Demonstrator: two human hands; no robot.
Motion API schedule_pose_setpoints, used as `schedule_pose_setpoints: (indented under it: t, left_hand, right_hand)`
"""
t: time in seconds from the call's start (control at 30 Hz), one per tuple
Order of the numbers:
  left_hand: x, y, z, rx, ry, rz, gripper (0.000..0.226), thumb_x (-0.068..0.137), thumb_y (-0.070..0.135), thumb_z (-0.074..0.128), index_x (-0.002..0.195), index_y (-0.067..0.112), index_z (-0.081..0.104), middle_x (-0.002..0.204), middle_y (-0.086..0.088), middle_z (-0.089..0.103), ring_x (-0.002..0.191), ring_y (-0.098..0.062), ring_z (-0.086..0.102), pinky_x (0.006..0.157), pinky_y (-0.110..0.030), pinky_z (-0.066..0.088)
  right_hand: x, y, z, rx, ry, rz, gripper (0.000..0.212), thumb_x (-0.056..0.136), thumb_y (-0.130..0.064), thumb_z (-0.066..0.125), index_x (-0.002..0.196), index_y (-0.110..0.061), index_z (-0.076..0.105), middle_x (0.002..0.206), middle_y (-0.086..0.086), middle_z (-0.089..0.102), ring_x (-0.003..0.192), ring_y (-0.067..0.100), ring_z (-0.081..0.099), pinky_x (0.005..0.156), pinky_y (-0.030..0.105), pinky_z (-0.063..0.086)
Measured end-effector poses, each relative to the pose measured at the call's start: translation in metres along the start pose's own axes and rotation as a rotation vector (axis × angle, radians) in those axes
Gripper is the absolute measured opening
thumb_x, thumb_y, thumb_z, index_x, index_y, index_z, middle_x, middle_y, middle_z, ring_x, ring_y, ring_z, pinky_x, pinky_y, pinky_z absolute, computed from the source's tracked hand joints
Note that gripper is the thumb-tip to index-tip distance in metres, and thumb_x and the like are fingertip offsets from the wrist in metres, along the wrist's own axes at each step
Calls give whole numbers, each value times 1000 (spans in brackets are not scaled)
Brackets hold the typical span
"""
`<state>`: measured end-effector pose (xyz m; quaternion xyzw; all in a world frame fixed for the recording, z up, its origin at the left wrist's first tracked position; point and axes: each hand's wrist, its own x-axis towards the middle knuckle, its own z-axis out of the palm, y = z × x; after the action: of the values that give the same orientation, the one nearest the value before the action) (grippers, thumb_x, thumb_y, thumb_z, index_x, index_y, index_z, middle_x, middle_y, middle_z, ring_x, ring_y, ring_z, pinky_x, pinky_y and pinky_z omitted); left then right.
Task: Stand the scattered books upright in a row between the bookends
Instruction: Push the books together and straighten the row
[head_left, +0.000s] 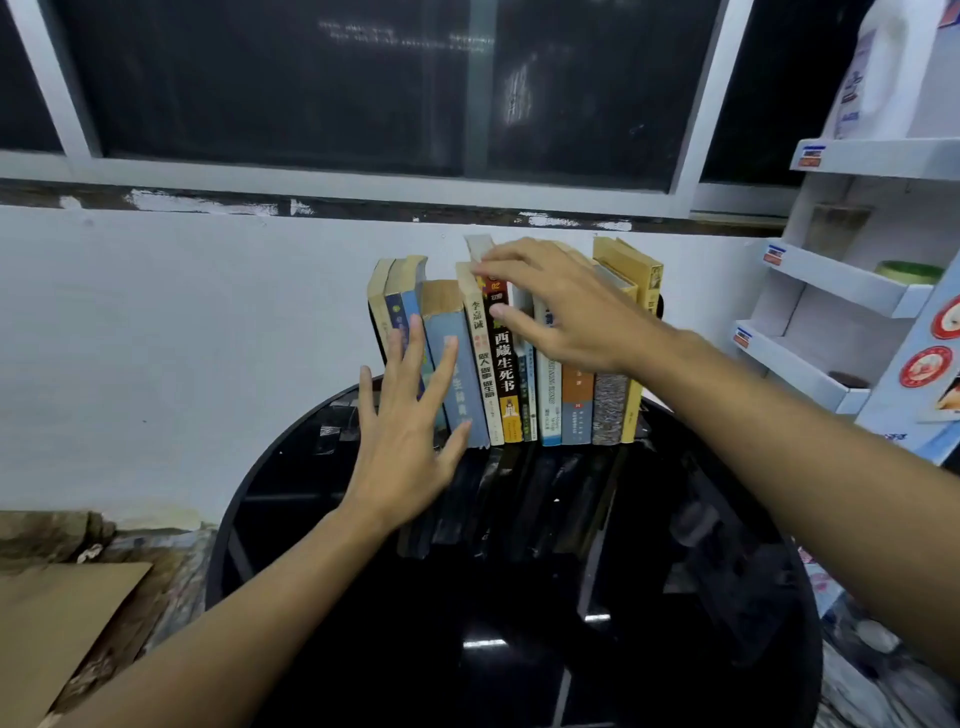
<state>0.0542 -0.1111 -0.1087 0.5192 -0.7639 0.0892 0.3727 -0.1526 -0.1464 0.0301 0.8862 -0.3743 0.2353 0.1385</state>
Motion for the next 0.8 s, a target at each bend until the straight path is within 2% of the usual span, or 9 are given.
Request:
schedule_pose_setpoints:
  t: [0.17, 0.27, 0.43, 0.6, 0.7, 0.8]
  left_hand:
    - [-1, -5, 12, -10, -22, -52, 98, 95, 40, 64, 161, 24, -8, 165, -5, -28, 152, -23, -25, 121, -62, -4]
    - [0, -10, 19, 0, -12, -56, 99, 96, 40, 62, 160, 20, -10, 165, -8, -28, 152, -25, -26, 121, -63, -2]
    - [8, -13, 30, 17, 18, -57, 98, 98, 44, 57, 159, 12, -13, 164, -13, -27, 153, -27, -23, 121, -62, -6]
    - [20, -14, 46, 33, 21, -69, 98, 99, 48, 53, 158, 8, -15, 164, -16, -27, 152, -27, -25, 123, -59, -5]
    - [24, -12, 55, 2, 45, -63, 97, 100, 49, 52, 158, 7, -13, 164, -18, -25, 152, -29, -25, 123, -58, -4]
    - [26, -11, 63, -4, 82, -68, 94, 101, 50, 49, 159, 5, -11, 165, -18, -22, 153, -29, -22, 123, -59, -5]
  right_hand:
    - [45, -7, 4, -23, -63, -145, 46, 107, -41, 41, 150, -25, 46, 152, -6, 45, 139, 10, 41, 111, 41, 38]
    - [70, -13, 8, -45, -109, -216, 48, 107, -47, 37, 151, -29, 43, 154, -9, 43, 141, 8, 40, 109, 45, 40]
    - [103, -20, 18, -51, -181, -286, 50, 107, -49, 35, 154, -32, 39, 159, -10, 39, 144, 9, 36, 118, 38, 32]
    - [124, -19, 28, -98, -334, -383, 50, 107, -52, 30, 154, -35, 37, 162, -13, 33, 148, 9, 32, 121, 40, 28]
    - [125, -15, 33, -101, -405, -432, 51, 107, -54, 28, 154, -37, 37, 161, -13, 36, 146, 7, 34, 121, 38, 28]
    - [123, -11, 36, -73, -385, -444, 47, 108, -50, 31, 150, -35, 44, 156, -13, 44, 140, 8, 43, 117, 41, 34]
